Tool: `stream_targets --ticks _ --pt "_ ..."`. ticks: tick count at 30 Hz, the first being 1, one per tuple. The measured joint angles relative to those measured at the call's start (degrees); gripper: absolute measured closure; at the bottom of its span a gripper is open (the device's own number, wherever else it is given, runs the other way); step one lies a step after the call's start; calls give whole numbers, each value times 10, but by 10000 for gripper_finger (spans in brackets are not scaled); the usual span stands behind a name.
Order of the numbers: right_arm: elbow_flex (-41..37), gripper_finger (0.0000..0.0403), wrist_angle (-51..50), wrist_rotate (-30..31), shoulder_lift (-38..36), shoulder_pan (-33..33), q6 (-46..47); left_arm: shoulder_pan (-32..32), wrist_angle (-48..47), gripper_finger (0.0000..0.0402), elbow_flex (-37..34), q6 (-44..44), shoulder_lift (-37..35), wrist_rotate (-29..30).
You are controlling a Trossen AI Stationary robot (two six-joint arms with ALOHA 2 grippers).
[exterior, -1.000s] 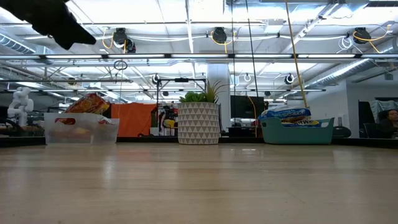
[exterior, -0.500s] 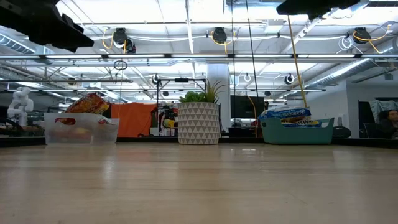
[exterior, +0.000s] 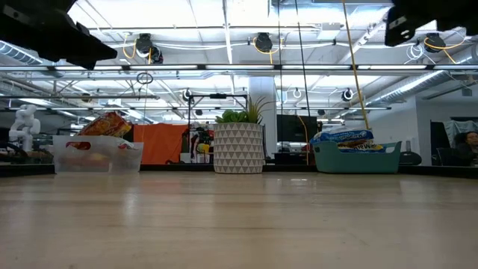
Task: Sort Maruchan noodles
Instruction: Return to Home Position
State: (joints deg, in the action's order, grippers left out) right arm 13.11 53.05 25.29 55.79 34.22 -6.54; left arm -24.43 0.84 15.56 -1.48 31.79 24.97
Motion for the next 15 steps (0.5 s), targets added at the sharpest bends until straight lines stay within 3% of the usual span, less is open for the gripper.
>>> stream_targets --ticks 9,15 --pt "-118 403 86 -14 -103 0 -56 0 -24 396 -1 4 0 0" --pt "-120 403 42 -17 -163 0 -75 0 -44 396 -1 32 0 0"
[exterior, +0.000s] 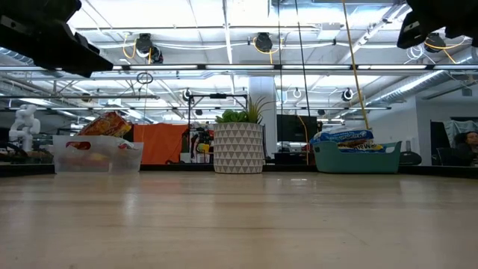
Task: Sort Maruchan noodles
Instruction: Return to Home Position
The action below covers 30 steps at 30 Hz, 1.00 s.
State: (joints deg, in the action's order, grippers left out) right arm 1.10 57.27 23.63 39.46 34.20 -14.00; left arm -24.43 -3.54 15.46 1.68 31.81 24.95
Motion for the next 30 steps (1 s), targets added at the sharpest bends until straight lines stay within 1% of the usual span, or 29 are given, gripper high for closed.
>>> stream_targets --ticks 3,7,21,30 --pt "0 403 -13 -13 -14 0 0 -1 -9 396 0 18 0 0" --pt "-1 403 -31 -13 -20 0 3 -1 -8 396 0 25 0 -9" --pt "-2 403 -40 -10 -20 0 0 -1 -6 396 0 16 0 -15" --pt "-2 403 -41 -10 -20 0 43 -2 8 396 0 2 0 -35"
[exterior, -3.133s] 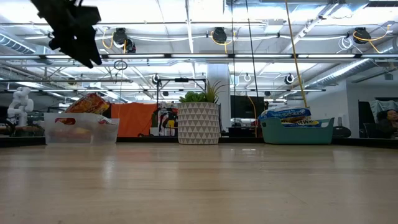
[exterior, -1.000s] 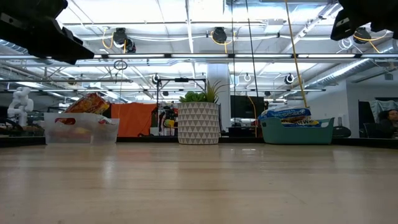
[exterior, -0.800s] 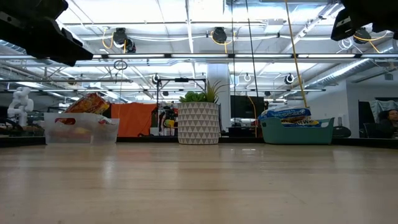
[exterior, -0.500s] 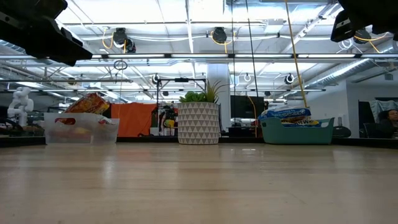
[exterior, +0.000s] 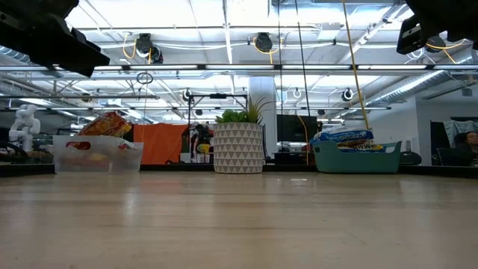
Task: Sort Maruchan noodles
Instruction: Return to Home Position
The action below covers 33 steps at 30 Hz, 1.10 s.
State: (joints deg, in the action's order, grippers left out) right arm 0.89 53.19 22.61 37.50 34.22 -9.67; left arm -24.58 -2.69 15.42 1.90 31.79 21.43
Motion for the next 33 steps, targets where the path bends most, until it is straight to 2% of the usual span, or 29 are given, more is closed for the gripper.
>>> stream_targets --ticks 3,8,15,21,25,33 --pt "0 403 1 0 0 0 0 0 52 396 -29 -19 0 -3" --pt "0 403 0 0 0 0 0 9 253 396 -147 -60 0 -12" --pt "0 403 0 0 0 0 0 27 255 396 -143 -70 -1 -51" --pt "0 403 -8 0 0 0 0 28 249 396 -144 -85 -18 -55" --pt "0 403 -40 0 0 0 11 28 231 396 -148 -91 -66 -55" --pt "0 403 -93 -2 0 0 109 28 134 396 -148 -106 -201 -63"
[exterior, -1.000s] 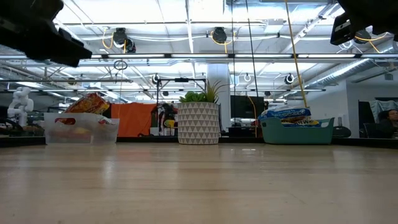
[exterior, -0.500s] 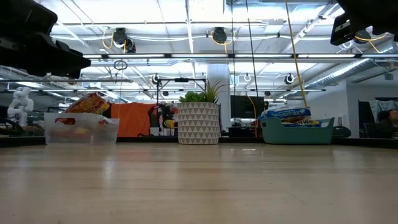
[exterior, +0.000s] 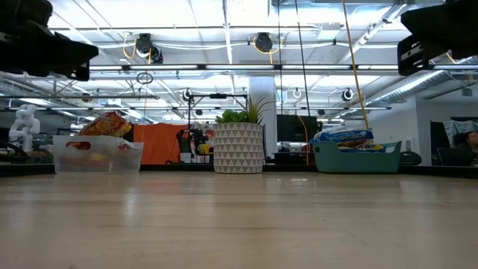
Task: Sort Maruchan noodles
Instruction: Return to Home Position
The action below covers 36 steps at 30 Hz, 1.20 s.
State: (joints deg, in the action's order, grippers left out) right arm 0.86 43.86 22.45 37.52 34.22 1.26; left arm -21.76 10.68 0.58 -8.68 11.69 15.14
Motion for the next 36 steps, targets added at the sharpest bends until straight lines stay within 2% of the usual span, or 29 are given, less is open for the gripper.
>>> stream_targets --ticks 5,7,12,17,22,29,36 --pt "0 403 0 0 0 0 15 2 -77 396 0 -16 -88 -5" --pt "0 403 0 0 0 0 15 11 -77 396 1 -20 -112 -15" --pt "0 403 0 0 0 0 15 50 -83 396 1 -27 -114 -36" --pt "0 403 0 0 0 0 6 119 -90 396 0 -22 -113 -158" --pt "0 403 16 8 0 0 -61 193 -86 396 0 4 -114 -252" --pt "0 403 26 30 0 0 -61 248 -86 396 0 15 -114 -256" --pt "0 403 24 30 0 0 -72 262 -86 396 0 8 -113 -255"
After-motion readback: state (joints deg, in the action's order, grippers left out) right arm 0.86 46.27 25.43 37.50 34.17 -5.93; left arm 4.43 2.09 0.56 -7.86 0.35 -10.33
